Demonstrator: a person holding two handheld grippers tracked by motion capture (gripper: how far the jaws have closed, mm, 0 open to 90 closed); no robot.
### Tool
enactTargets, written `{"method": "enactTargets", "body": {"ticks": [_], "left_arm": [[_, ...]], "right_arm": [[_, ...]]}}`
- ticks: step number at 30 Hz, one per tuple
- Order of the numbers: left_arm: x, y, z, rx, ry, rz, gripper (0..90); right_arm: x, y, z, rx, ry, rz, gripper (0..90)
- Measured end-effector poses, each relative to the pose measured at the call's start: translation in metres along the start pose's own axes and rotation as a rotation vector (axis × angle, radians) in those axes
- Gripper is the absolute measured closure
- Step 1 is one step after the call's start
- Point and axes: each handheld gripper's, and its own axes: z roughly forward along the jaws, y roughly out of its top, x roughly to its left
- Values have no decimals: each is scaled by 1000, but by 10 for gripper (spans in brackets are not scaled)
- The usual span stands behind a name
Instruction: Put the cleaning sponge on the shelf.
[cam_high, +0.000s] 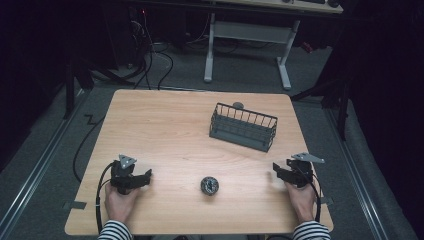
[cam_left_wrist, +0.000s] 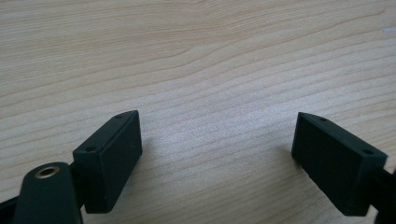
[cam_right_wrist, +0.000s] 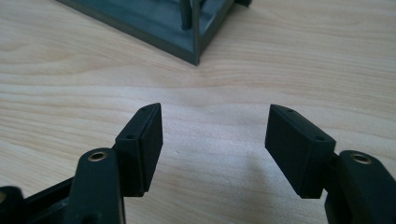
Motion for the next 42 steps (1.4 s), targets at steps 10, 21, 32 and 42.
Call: {"method": "enactTargets", "body": {"ticks": [10, 21, 32, 42], "left_arm": [[0, 0, 0, 0, 0, 0, 164], [0, 0, 0, 0, -1, 0, 164], [0, 0, 0, 0, 0, 0, 164], [0, 0, 0, 0, 0, 0, 164]], "right_arm": [[3, 18, -20, -86, 54, 4, 405], [2, 52, -32, -145, 69, 10, 413], [0, 81, -21, -147, 77, 31, 419], [-5, 104, 0, -111, 40, 55, 458]]}}
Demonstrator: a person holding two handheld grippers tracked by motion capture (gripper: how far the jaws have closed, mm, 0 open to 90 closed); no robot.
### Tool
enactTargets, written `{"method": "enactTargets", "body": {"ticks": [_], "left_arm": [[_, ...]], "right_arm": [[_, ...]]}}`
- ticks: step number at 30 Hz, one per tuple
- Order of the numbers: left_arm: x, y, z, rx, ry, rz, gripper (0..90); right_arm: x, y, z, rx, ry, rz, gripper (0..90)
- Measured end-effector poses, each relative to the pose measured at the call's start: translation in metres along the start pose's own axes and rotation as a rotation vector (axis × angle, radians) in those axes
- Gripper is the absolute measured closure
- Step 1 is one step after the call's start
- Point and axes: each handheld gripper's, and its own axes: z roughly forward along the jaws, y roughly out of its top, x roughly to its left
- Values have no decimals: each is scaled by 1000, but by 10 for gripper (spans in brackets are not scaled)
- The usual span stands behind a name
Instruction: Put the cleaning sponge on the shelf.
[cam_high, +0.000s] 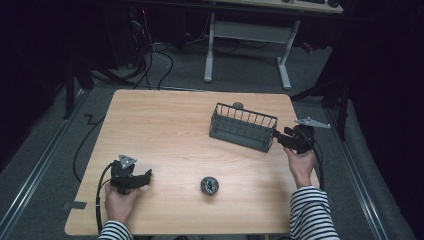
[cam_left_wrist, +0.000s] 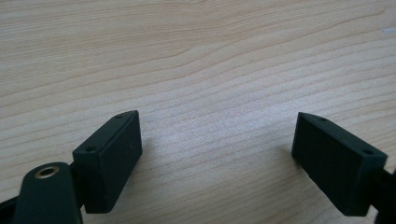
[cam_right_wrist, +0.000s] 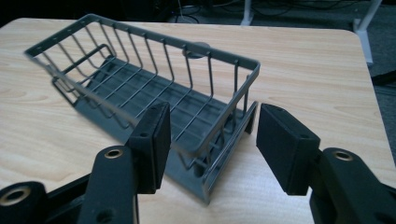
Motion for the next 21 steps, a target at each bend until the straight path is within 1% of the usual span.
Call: {"method": "enactTargets", "body": {"ticks": [2, 3, 6, 7, 8, 10, 13, 16, 17, 18, 19, 21], "left_arm": [[0, 0, 0, 0, 0, 0, 164], [0, 0, 0, 0, 0, 0, 164], [0, 0, 0, 0, 0, 0, 164], [0, 0, 0, 0, 0, 0, 164], [0, 0, 0, 1, -1, 0, 164], [0, 0, 0, 1, -1, 0, 164], [0, 0, 0, 0, 0, 0, 164], [0, 0, 0, 0, 0, 0, 164], [0, 0, 0, 0, 0, 0, 164], [0, 0, 0, 1, -1, 0, 164], [0, 0, 0, 1, -1, 0, 164], [0, 0, 0, 0, 0, 0, 164]], "right_arm": [[-1, 3, 5, 5, -15, 4, 468], [-2, 6, 11, 25, -27, 11, 474], [-4, 8, 16, 32, -29, 18, 480], [-4, 9, 18, 39, -37, 14, 482], [-4, 10, 22, 50, -43, 23, 493], [-5, 10, 24, 54, -42, 26, 497], [-5, 6, 30, 85, -36, 30, 514], [-5, 6, 31, 89, -29, 23, 527], [-3, 5, 33, 97, -25, 10, 558], [-3, 5, 33, 97, -25, 10, 558], [-3, 5, 34, 101, -16, 10, 592], [-3, 5, 34, 100, -11, 12, 603]]}}
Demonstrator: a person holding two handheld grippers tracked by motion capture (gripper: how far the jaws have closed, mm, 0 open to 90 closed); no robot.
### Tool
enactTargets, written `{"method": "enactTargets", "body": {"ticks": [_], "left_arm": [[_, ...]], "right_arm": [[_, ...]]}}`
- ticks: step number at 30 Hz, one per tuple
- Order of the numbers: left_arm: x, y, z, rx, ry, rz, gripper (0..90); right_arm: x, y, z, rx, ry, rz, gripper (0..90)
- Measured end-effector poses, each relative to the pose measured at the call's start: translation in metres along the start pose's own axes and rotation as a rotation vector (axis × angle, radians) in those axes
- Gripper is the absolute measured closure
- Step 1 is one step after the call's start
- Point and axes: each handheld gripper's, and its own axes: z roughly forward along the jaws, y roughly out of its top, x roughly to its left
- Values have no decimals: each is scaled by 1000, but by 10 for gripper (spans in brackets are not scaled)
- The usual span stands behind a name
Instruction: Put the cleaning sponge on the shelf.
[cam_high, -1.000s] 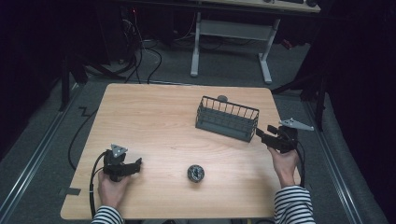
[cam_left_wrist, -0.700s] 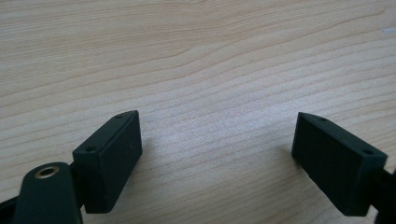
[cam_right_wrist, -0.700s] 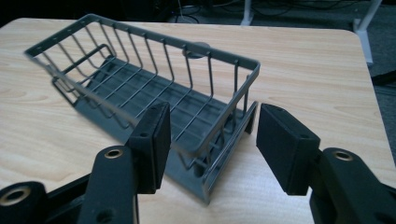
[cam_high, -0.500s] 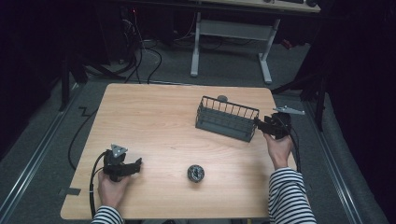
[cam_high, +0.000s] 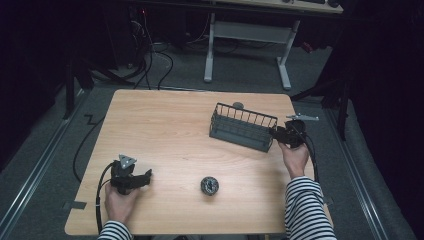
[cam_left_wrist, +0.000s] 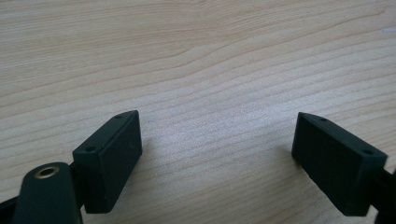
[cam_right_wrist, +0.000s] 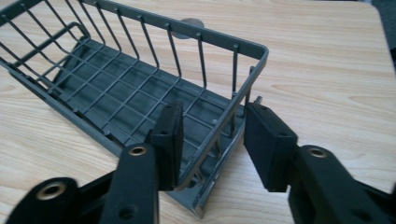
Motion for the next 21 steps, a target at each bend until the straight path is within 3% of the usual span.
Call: {"method": "enactTargets", "body": {"ticks": [8, 21], "left_arm": [[0, 0, 0, 1, -1, 0, 164], [0, 0, 0, 1, 0, 0, 164]], "right_arm": [[4, -1, -2, 7, 8, -37, 639], [26, -7, -6, 25, 52, -97, 641]]}}
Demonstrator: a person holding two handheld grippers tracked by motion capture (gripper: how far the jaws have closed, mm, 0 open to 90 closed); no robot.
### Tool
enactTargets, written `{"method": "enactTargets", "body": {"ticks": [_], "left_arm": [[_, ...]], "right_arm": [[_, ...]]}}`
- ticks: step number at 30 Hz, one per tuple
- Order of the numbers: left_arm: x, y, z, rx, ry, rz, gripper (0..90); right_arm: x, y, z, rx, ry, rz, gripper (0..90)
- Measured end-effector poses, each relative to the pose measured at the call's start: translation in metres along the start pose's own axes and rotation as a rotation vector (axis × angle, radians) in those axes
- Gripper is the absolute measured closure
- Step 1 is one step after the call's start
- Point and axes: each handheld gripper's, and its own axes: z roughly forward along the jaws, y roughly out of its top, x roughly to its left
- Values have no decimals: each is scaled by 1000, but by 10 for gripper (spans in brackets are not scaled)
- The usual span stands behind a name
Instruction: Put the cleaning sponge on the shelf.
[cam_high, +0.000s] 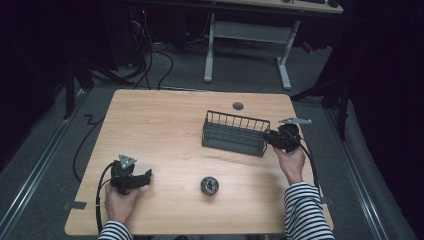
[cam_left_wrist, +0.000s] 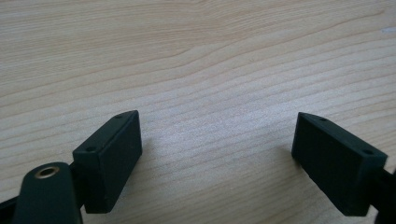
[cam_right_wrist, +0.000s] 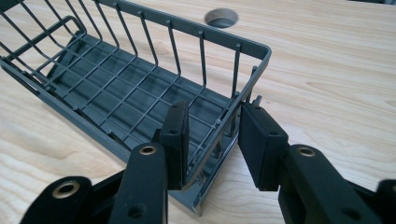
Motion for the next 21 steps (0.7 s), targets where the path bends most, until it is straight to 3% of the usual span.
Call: {"method": "enactTargets", "body": {"ticks": [8, 17, 19, 20, 21], "left_arm": [[0, 0, 0, 0, 0, 0, 164], [0, 0, 0, 0, 0, 0, 164], [0, 0, 0, -1, 1, 0, 164], [0, 0, 0, -1, 1, 0, 164], [0, 0, 0, 0, 0, 0, 164]], "right_arm": [[18, -3, -1, 9, 26, -44, 632], [25, -4, -3, 19, 32, -64, 621], [25, -4, -3, 15, 42, -58, 572], [24, -4, -5, 4, 43, -47, 475], [24, -4, -5, 4, 43, -47, 475]]}}
